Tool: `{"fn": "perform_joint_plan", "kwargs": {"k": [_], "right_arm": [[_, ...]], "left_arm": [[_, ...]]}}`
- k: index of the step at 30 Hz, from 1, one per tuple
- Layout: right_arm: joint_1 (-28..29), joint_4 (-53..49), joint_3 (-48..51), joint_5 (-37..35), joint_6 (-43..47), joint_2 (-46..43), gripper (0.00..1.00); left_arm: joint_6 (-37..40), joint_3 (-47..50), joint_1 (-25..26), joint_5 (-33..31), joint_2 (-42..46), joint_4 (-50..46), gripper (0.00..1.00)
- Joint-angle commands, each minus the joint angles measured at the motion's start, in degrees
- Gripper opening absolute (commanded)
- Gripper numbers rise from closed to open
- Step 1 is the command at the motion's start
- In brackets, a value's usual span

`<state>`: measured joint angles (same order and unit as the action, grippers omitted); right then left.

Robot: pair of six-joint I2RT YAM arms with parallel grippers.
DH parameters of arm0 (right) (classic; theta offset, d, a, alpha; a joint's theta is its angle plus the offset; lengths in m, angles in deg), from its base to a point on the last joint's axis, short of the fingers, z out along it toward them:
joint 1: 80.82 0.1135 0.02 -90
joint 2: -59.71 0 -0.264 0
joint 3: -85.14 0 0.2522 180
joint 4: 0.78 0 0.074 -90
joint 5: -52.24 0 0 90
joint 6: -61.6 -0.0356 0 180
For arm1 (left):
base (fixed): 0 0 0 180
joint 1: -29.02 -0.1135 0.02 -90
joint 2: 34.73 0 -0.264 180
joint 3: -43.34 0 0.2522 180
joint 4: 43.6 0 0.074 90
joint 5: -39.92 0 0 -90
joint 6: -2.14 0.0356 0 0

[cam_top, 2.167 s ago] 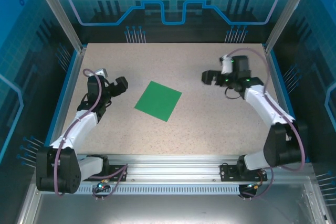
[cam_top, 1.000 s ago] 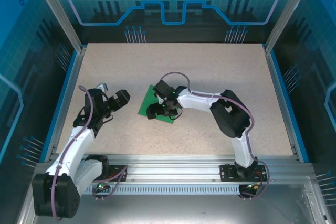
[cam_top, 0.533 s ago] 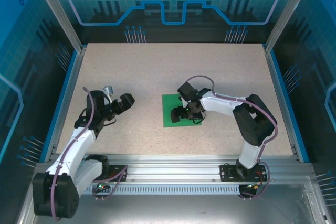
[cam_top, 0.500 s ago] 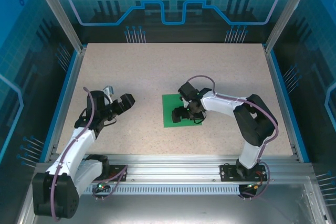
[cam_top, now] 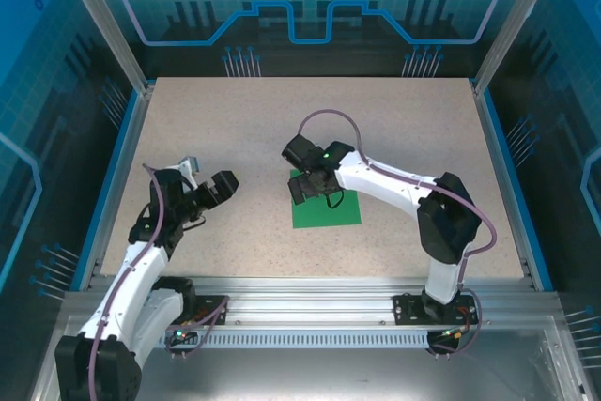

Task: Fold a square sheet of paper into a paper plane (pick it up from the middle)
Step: Move the square sheet of paper to the center of the table, then fold the square sheet of paper in half at the center of the table.

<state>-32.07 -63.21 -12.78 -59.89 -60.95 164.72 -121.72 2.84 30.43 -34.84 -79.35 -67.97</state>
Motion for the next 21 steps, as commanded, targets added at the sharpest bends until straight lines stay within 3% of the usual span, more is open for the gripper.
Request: {"fn": "perform_joint_plan", "kwargs": {"k": [1,4,7,13,21], "right_arm": [[0.1,-0.08,2.04,-4.96,-2.37,0.13,0.99],[-2.69,-6.63,0.04,-2.18,-10.9,3.78,0.99],[-2.98,-5.42,0.51,1.08,-9.67,4.93,0.99],[-4.18,-0.91,1.69,6.36,-8.52,4.89,0.99],[-4.99,2.23,-0.69,6.37,-2.84,7.08,0.98]], "left_arm": [[-2.32,1.83,0.35,-1.83,2.05,-0.81,0.99],[-2.93,2.26,0.35,-0.82,2.61,-0.73,0.99],[-6.2,1.79,0.35,-0.47,2.7,-3.77,0.99],[-4.1,1.86,0.4,4.45,3.52,-4.31,0.98],[-7.57,7.72,2.09,8.0,2.72,5.08,0.98]]}}
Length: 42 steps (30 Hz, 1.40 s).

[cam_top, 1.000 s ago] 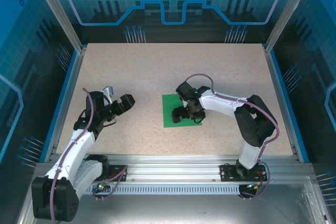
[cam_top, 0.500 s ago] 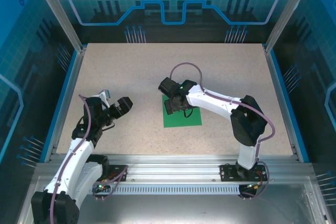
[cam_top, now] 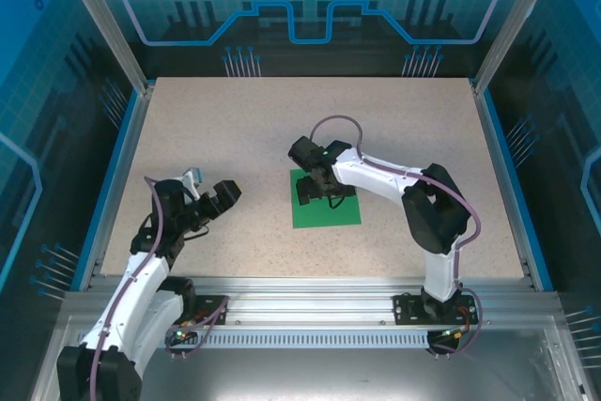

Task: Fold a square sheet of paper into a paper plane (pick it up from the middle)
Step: Fold the square sheet of paper in half at the center of the table.

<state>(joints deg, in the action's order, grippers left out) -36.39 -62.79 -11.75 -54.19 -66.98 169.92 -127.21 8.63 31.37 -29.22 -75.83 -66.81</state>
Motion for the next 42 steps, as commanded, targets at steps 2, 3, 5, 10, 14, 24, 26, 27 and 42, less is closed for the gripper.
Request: {"fn": "perform_joint_plan", "kwargs": {"k": [2,3,5,10,14,24,26,27,42], "right_arm": [[-1.69,-1.24,-4.45,3.09,3.13,3.76,0.98],[-2.24,-2.86,-5.88,4.88,2.93,4.79,0.97],[-3.15,-4.66,-7.95,6.46,3.33,7.06,0.99],[-3.67,-6.78,-9.9,5.42,3.8,9.55,0.99],[-3.91,-7.75,-11.08,6.52,3.27,11.25,0.99],[-4.43,-7.48,-12.26,8.76,2.64,16.1,0.99],[-4.43,-7.77,-11.69,8.96,1.89,16.97,0.99],[-4.41,-7.74,-11.3,8.96,1.49,17.23,0.99],[-5.26,-2.89,-5.48,12.3,1.15,17.51,0.94]], "left_arm": [[-1.5,2.11,2.68,1.83,-3.32,5.88,0.99],[-1.07,1.81,3.42,1.61,-4.67,6.44,0.98],[-0.09,0.66,5.13,1.11,-8.45,7.53,0.98],[0.99,-2.15,7.62,0.8,-16.29,9.39,0.98],[0.93,-4.01,10.76,-0.31,-20.38,11.16,0.99],[0.84,-6.03,13.78,-1.53,-24.49,10.52,0.99],[0.95,-6.12,13.82,-1.76,-23.82,9.73,0.99],[0.95,-6.08,13.82,-1.92,-23.47,9.49,0.98],[0.25,-5.86,13.9,-2.24,-19.39,6.82,0.99]]}}
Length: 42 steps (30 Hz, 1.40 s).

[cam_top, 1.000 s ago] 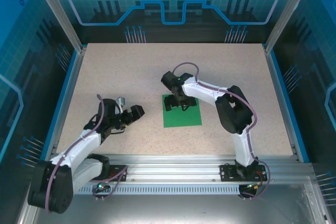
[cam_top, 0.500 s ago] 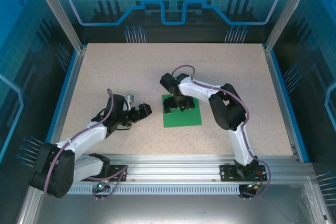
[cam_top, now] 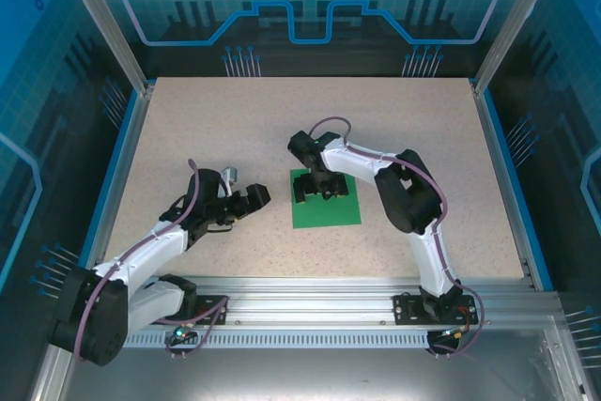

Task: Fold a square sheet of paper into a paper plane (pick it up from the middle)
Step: Fold the square sheet of paper in half at the center of the table.

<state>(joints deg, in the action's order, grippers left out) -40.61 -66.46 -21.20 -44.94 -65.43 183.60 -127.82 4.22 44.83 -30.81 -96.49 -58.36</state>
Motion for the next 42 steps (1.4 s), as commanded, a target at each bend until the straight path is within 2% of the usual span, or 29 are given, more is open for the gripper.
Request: {"fn": "perform_joint_plan", "kwargs": {"k": [1,9,14,20,23,33,42], "right_arm": [[-1.39,1.4,4.61,3.54,-0.36,3.47,0.94],[-1.68,0.57,4.81,1.91,-0.23,2.34,0.9],[-0.22,-4.07,0.01,-1.98,0.78,0.57,0.96],[-1.76,-1.76,0.86,-0.43,0.71,-2.53,1.0],[-1.99,-0.82,0.92,1.65,0.91,-1.0,0.99],[0.77,-3.1,0.03,-1.26,-0.9,6.04,0.99],[0.16,-0.96,1.74,1.02,-0.98,5.34,0.89]], "left_arm": [[0.72,-1.44,0.37,-0.55,1.44,-1.73,0.99],[0.26,-1.53,0.54,-0.46,2.53,-2.66,0.98],[0.13,-1.87,1.41,-0.59,1.96,-1.87,0.98],[0.33,-3.47,3.29,-0.72,-0.77,-1.47,0.98],[0.33,-3.8,4.08,-0.81,-1.95,-0.95,0.99],[0.33,-4.21,5.7,-1.07,-4.22,-0.25,0.98],[0.72,-4.44,6.16,-1.2,-4.43,-0.93,0.98]]}}
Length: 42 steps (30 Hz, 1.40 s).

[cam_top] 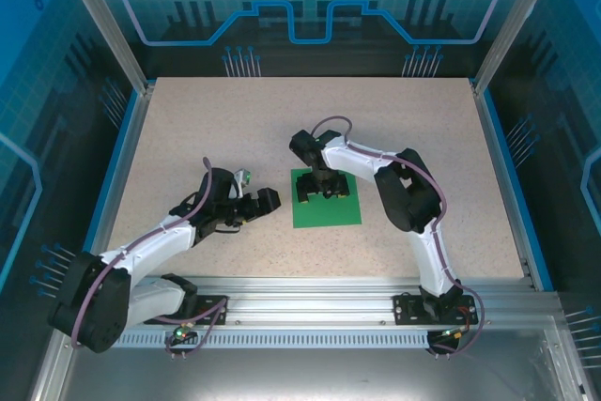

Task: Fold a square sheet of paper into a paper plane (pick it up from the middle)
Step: Fold the square sheet of paper in half at the center of the table.

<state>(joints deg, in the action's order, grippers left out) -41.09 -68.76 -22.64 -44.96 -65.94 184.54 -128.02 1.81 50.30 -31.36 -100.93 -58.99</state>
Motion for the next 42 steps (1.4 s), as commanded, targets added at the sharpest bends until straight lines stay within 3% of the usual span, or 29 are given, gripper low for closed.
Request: {"fn": "perform_joint_plan", "kwargs": {"k": [1,9,17,28,31,42], "right_arm": [[0.53,1.48,3.3,1.31,-0.28,4.12,0.87],[-0.76,2.36,4.45,2.08,0.45,2.69,0.75],[-0.77,1.21,3.34,1.43,1.32,1.8,0.71],[-1.3,1.65,4.52,2.15,1.49,-5.3,0.5],[-1.58,2.48,5.95,2.69,1.34,-7.0,0.39],[-1.86,5.23,9.75,5.85,1.05,-13.57,0.29]], "left_arm": [[1.01,-1.94,0.72,-0.62,0.08,-0.35,0.98],[1.07,-1.94,0.78,-0.7,0.1,-0.36,0.99],[0.97,-1.94,0.78,-0.7,0.01,-0.38,0.98],[0.66,-2.2,0.74,-0.83,-0.1,-0.48,0.98],[0.7,-2.05,0.78,-1.01,0.03,-0.7,0.98],[0.7,-2.29,0.78,-1.36,-0.25,-0.94,0.98]]}}
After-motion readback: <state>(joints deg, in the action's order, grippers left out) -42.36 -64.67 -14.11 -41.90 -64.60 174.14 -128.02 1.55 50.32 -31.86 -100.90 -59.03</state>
